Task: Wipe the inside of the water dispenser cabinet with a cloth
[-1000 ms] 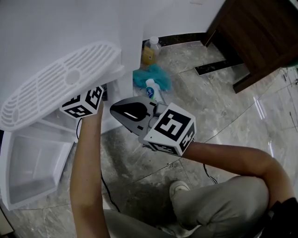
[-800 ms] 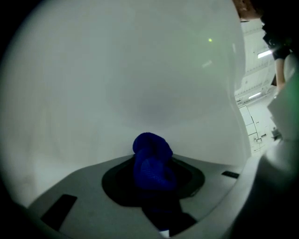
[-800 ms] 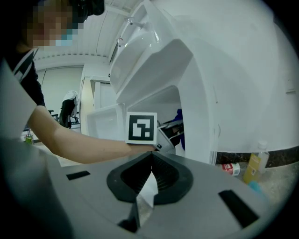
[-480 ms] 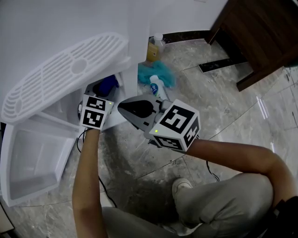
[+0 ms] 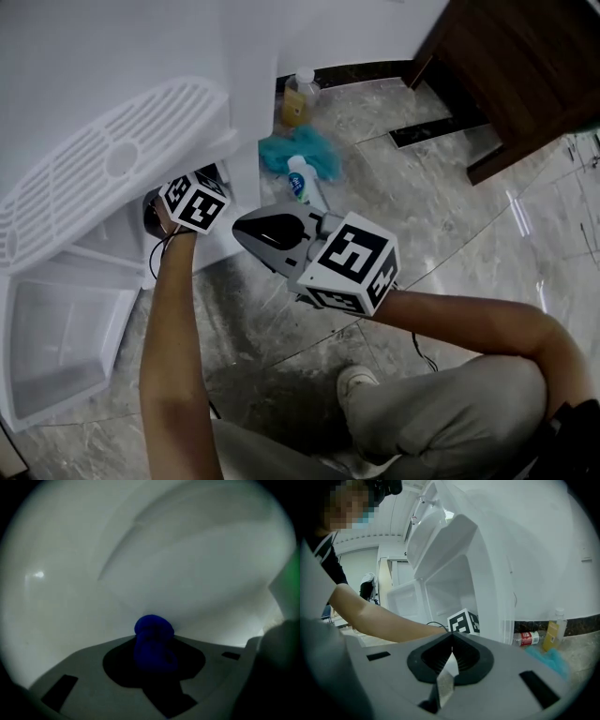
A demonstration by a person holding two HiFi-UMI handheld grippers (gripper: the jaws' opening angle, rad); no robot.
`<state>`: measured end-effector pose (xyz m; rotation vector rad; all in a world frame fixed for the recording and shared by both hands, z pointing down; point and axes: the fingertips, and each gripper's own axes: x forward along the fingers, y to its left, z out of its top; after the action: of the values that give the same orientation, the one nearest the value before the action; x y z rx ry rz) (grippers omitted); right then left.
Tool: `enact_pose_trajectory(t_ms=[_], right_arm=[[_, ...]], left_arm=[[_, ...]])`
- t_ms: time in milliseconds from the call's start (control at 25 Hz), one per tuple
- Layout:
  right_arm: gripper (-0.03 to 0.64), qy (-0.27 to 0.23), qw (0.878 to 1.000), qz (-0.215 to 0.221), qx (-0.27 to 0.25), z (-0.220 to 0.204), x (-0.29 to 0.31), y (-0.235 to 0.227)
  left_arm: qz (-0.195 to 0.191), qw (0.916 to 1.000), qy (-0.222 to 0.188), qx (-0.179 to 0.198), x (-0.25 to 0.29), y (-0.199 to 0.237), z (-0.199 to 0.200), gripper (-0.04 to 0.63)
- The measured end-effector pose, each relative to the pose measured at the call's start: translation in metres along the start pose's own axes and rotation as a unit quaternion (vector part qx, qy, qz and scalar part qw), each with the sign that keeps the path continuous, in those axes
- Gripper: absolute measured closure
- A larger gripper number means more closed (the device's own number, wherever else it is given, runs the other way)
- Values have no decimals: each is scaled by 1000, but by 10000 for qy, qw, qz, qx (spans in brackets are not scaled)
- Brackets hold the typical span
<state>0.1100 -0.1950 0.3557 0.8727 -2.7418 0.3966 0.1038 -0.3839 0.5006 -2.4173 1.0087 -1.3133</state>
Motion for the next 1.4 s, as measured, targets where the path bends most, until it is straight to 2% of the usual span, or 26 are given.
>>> enact_pose_trajectory(t_ms=[200,400,600,680,880,1080,1240,1400], right_arm=[[618,55,9999,-78,99,-6,-7,-11],[618,74,9999,-46,87,-8,-3,-11],[618,44,9998,-62,174,-7,-2,-9],[618,112,9998,-46,185,-12,-1,-7],[618,230,9996,-139,95,-15,4,-6],[618,198,9992,-351,-87,-3,17,-10],[618,183,9993,-304,-114,3,39,-4],[618,153,9995,-6,-265,12,58,23]], left_arm=[[74,9990,-399,-204,-7,-8,2,468],[-19,9992,-366,-159,-12,-16,3,468],[208,9989,3,419,-1,-5,1,468],[163,9992,90,341,3,1,1,468],[-82,9995,-126,268,-8,-11,-1,468],[-390,9936,-220,1040,-49,-35,-3,468],[-342,9894,-469,1328,-103,-39,-13,468],[-688,9817,-764,1602,-163,-70,-24,466]])
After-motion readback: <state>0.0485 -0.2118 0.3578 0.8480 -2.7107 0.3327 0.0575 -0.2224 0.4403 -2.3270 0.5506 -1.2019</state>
